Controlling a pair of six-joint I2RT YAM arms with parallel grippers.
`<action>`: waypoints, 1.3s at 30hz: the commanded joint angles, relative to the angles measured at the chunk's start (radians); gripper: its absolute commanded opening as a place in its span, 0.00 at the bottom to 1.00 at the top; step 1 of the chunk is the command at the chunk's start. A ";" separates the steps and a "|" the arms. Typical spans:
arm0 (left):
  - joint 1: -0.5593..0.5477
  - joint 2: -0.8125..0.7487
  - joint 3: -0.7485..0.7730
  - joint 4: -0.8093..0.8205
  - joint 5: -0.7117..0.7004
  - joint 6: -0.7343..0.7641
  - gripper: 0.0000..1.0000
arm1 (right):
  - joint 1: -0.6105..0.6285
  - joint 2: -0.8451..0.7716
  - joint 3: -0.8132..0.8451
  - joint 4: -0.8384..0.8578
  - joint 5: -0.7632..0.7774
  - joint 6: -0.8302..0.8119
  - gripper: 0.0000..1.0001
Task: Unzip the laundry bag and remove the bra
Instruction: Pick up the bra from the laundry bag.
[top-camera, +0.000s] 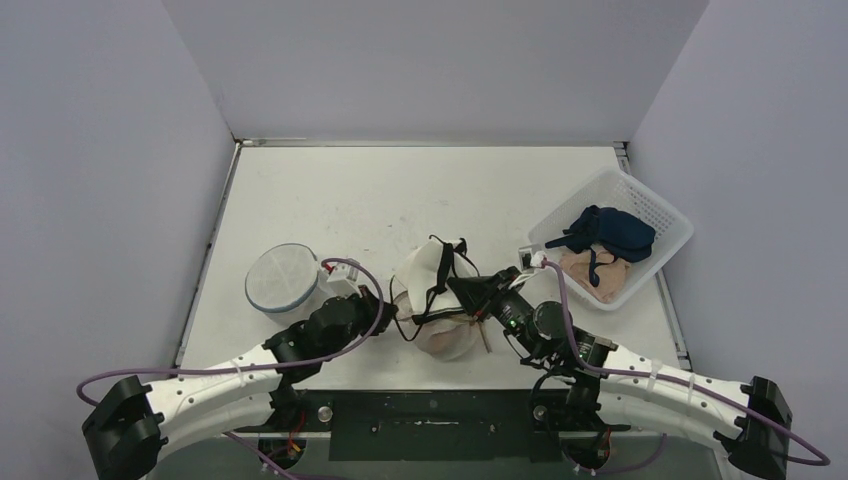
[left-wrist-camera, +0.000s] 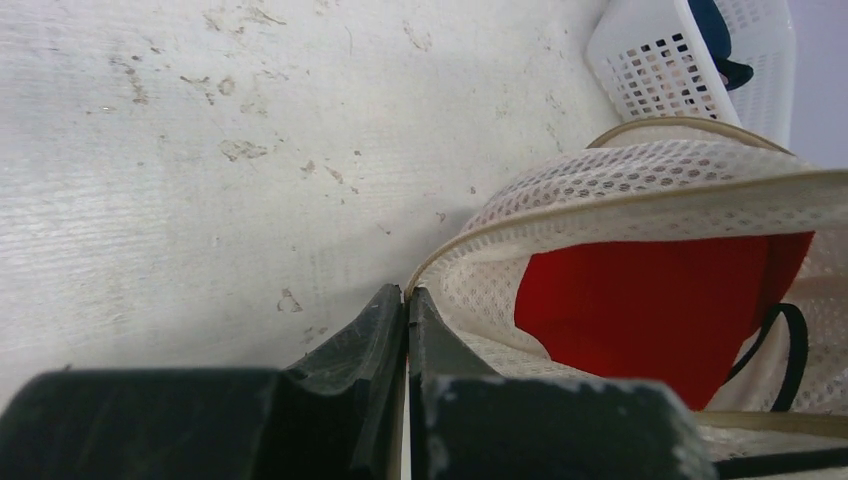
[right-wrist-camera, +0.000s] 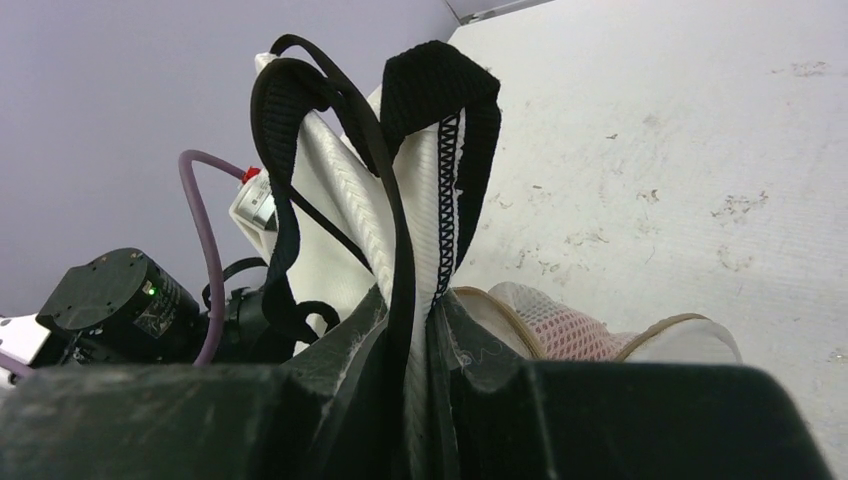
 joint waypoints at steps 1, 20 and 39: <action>0.003 -0.051 0.047 -0.110 -0.098 0.010 0.00 | -0.013 -0.074 0.032 -0.006 -0.037 -0.050 0.05; 0.019 -0.281 0.118 -0.117 0.048 0.093 0.96 | -0.027 -0.076 -0.113 -0.067 -0.092 -0.114 0.05; 0.119 0.148 0.248 0.204 0.608 0.251 0.96 | -0.049 -0.203 -0.179 -0.112 -0.192 -0.120 0.05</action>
